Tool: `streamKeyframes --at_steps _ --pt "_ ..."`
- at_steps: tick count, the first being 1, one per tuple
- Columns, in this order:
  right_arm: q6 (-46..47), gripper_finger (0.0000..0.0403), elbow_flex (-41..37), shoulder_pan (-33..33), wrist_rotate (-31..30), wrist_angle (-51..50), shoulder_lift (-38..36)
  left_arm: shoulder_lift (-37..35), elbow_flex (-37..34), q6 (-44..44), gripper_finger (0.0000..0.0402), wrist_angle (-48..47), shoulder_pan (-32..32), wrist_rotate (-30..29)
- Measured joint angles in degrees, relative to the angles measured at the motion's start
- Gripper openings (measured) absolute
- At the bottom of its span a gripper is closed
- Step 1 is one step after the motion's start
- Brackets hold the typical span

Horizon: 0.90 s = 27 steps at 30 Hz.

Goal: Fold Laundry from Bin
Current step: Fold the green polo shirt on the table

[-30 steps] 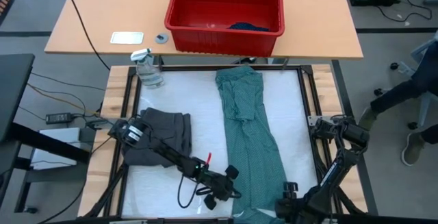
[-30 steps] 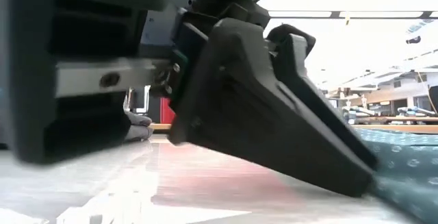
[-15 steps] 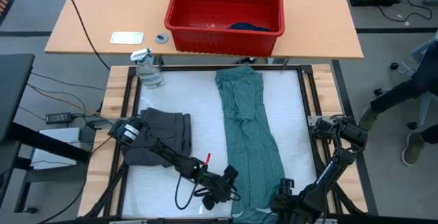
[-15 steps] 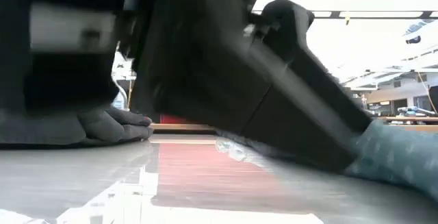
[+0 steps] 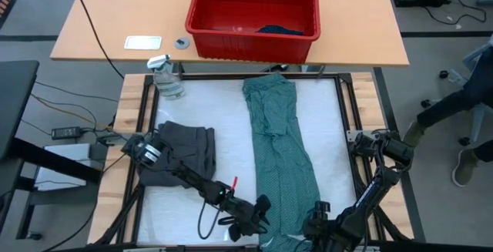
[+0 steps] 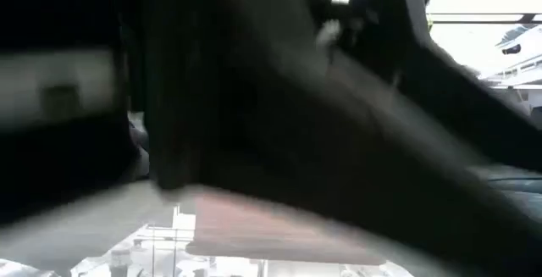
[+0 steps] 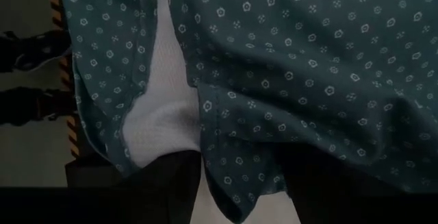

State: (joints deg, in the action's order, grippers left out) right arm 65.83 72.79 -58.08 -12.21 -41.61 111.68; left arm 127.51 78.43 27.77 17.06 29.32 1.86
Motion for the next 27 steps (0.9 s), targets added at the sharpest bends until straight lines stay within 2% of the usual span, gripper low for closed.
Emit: streamKeyframes --at_steps 3,7,12,15,16,19,21,24,27 --pt "-0.33 0.0206 0.0 0.26 0.26 0.09 0.0 1.63 0.12 3.19 0.023 1.22 -0.28 0.87" --pt "-0.43 0.0206 0.0 0.93 1.47 0.27 0.0 3.22 0.35 -1.19 0.0201 1.92 -0.98 1.44" --pt "0.0 0.0193 0.02 2.45 3.31 0.96 0.0 3.45 0.31 -16.23 0.0098 0.84 -2.51 3.84" --pt "0.0 0.0162 0.04 3.74 3.82 0.93 0.0 3.49 0.28 -23.33 0.0024 0.64 -3.32 5.91" --pt "0.0 0.0146 0.04 4.15 3.81 0.82 0.0 3.35 0.28 -25.3 0.0014 0.55 -3.45 6.82" --pt "-0.13 0.0075 0.04 5.61 3.84 0.8 0.0 1.9 0.0 -29.3 0.001 -0.6 -3.57 8.61" --pt "-1.65 0.0024 0.04 6.65 6.0 1.71 -0.27 0.2 -0.18 -30.57 0.0006 -2.19 -3.39 11.16" --pt "-2.79 0.0016 0.01 7.82 10.5 4.96 -2.16 -4.1 -0.36 -30.78 0.0004 -4.75 -2.83 15.34" --pt "-2.84 0.0008 -0.03 8.31 12.31 6.91 -6.66 -9.1 0.0 -30.76 0.0003 -8.67 -2.39 16.12"
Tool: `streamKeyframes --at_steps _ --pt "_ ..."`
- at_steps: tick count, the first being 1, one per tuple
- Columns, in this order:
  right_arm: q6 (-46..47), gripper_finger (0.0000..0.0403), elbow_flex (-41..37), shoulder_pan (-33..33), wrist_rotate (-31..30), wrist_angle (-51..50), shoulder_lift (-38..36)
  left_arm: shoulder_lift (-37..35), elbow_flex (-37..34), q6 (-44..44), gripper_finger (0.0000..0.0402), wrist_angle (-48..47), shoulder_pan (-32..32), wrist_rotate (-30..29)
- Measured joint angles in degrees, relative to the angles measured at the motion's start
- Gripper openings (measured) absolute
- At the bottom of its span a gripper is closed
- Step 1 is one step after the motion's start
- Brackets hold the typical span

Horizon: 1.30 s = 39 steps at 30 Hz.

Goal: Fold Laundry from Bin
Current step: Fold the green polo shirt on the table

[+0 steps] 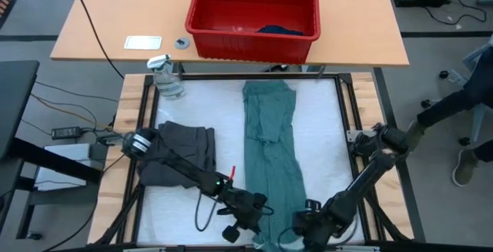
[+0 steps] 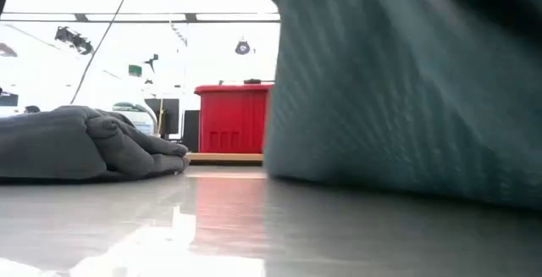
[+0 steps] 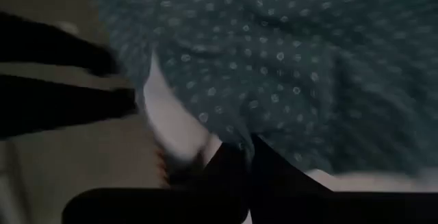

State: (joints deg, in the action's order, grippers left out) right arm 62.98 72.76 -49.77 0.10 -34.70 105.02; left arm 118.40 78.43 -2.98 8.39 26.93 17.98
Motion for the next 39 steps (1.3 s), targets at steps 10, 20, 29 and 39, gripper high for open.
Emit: streamKeyframes --at_steps 10,20,29,39 --pt "-5.83 0.0002 -1.34 5.69 -1.81 -5.85 -12.35 -6.78 0.08 -0.91 0.0001 -8.09 -2.16 -4.1" --pt "0.14 0.0004 -8.38 5.79 -1.26 12.24 -7.56 -4.2 -0.05 -1.38 0.0 -14.38 -1.38 -3.72" --pt "3.05 0.0148 -8.43 2.46 -4.58 22.1 -1.08 -3.86 -0.02 -0.52 0.0 -15.46 -0.62 -3.77" --pt "-1.58 0.0263 -5.73 -0.63 -16.52 24.72 4.77 -3.86 -0.02 -0.65 0.0004 -19.09 -0.56 -5.29"
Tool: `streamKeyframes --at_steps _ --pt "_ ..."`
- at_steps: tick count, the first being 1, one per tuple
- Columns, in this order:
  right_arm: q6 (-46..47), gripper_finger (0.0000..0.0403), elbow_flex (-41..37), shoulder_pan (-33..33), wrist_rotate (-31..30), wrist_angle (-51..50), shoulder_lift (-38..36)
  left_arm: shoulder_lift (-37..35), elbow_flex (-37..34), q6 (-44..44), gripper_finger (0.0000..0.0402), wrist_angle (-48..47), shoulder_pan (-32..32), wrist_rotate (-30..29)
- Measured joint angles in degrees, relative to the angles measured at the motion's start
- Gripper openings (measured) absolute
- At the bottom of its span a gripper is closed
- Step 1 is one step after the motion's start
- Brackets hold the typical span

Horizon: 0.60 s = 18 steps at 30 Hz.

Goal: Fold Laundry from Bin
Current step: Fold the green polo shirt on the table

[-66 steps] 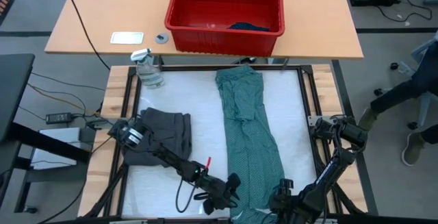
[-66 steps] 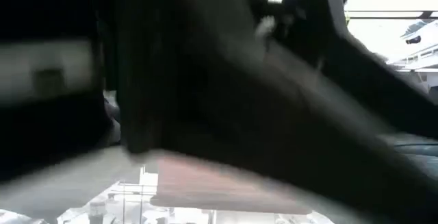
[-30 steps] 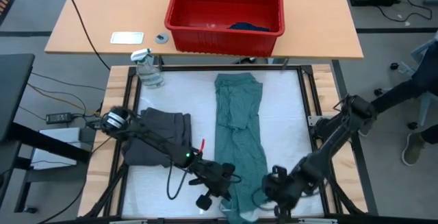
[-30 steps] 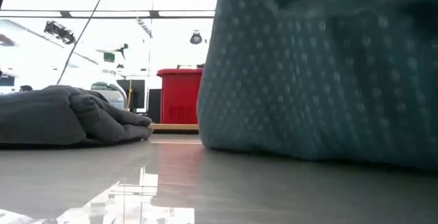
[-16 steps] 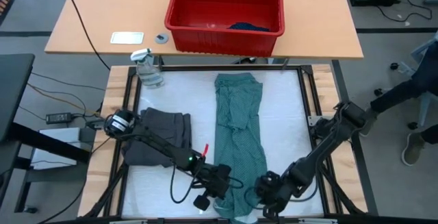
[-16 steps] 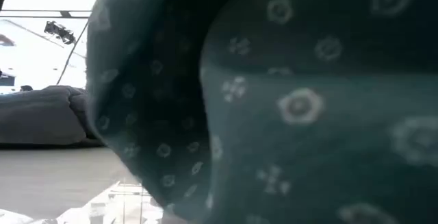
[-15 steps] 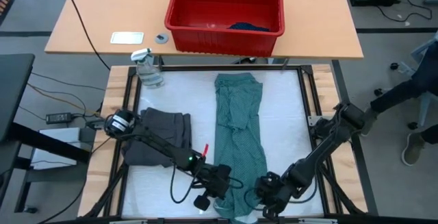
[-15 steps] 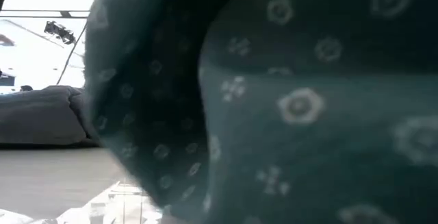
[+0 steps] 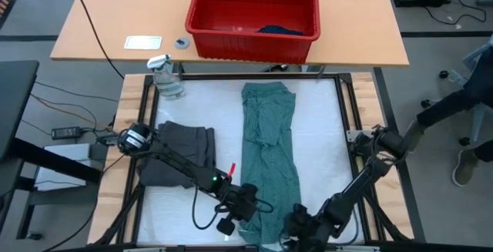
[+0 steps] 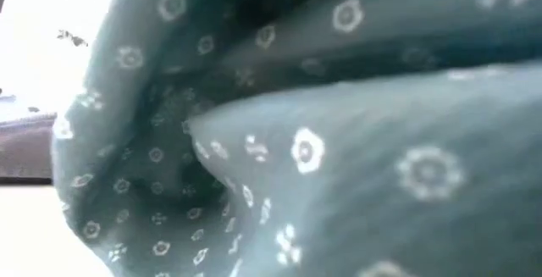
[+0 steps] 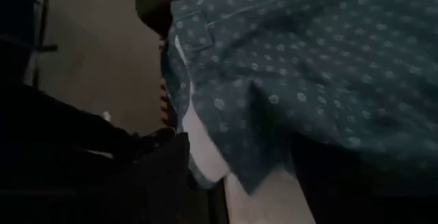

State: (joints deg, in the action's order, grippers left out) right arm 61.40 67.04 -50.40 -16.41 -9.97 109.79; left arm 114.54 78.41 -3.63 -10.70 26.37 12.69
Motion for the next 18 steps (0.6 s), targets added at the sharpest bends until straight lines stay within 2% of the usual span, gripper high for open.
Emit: streamKeyframes --at_steps 7,11,14,18 --pt "-2.37 0.0255 5.28 0.58 0.75 0.71 7.73 0.0 0.0 -0.27 0.0008 -1.8 0.0 0.0" --pt "1.0 0.0226 6.96 1.39 0.65 0.21 9.83 0.0 0.0 -0.38 0.0009 -2.15 0.13 -0.51" --pt "3.18 0.0173 7.09 1.74 0.25 -0.64 9.9 0.0 0.0 -0.39 0.001 -2.61 0.25 -1.21" --pt "2.74 0.0045 6.96 2.2 1.88 -1.58 9.89 0.0 0.0 -1.22 0.001 -2.69 0.28 -1.31"
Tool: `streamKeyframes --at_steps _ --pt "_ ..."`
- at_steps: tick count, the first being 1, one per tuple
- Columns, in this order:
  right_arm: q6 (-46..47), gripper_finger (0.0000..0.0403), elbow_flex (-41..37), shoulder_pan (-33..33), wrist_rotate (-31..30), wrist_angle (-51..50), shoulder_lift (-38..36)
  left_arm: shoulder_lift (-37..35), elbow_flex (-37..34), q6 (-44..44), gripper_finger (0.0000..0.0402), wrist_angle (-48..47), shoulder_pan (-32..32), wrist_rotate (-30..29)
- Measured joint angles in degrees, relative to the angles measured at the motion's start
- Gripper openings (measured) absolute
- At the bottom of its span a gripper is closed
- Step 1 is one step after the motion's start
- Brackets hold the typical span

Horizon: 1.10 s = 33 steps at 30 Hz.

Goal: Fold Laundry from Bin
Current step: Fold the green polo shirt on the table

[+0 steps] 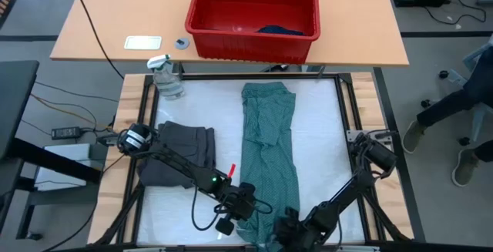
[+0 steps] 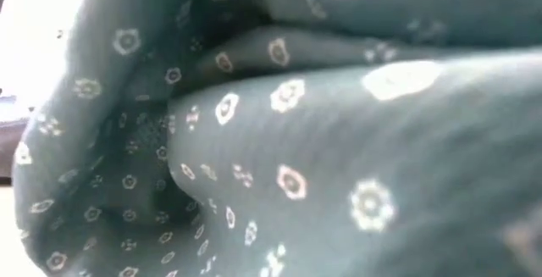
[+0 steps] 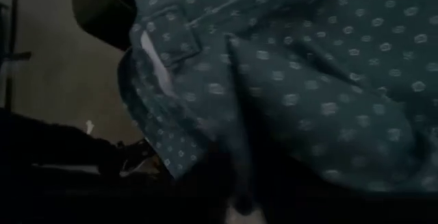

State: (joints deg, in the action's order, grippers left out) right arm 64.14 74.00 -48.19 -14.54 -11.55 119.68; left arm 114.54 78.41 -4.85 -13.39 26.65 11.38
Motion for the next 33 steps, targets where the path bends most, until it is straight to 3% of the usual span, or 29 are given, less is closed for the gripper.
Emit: streamKeyframes --at_steps 4,8,11,17,24,29,33 --pt "-1.12 0.0012 -0.13 0.31 5.15 0.23 -1.32 0.0 0.0 -1.1 0.0004 0.69 0.22 0.31" --pt "-2.63 0.0006 -0.29 0.67 11.41 -0.5 -6.01 0.0 0.0 -5.5 0.0003 4.55 0.7 7.62" --pt "-2.81 0.0005 -0.13 1.12 12.25 -2.53 -10.75 -0.59 0.0 -8.89 0.0002 9.17 1.57 10.46" --pt "-2.67 0.0003 -2.16 3.86 11.99 -9.24 -18.23 -3.92 0.0 -11.69 0.0001 11.11 1.0 4.71" --pt "-4.44 0.0002 -10.19 12.11 13.62 -14.01 -26.34 -7.2 0.02 -13.92 0.0001 6.27 -5.18 -0.21" --pt "-7.47 0.0002 -20.98 21.85 20.94 -12.27 -32.45 -6.94 0.0 -16.54 0.0 -2.61 -11.14 -1.12" --pt "-10.28 0.0002 -29.17 30.24 30.22 -3.92 -36.54 -6.78 -0.06 -18.08 0.0 -8.41 -15.35 -1.27"
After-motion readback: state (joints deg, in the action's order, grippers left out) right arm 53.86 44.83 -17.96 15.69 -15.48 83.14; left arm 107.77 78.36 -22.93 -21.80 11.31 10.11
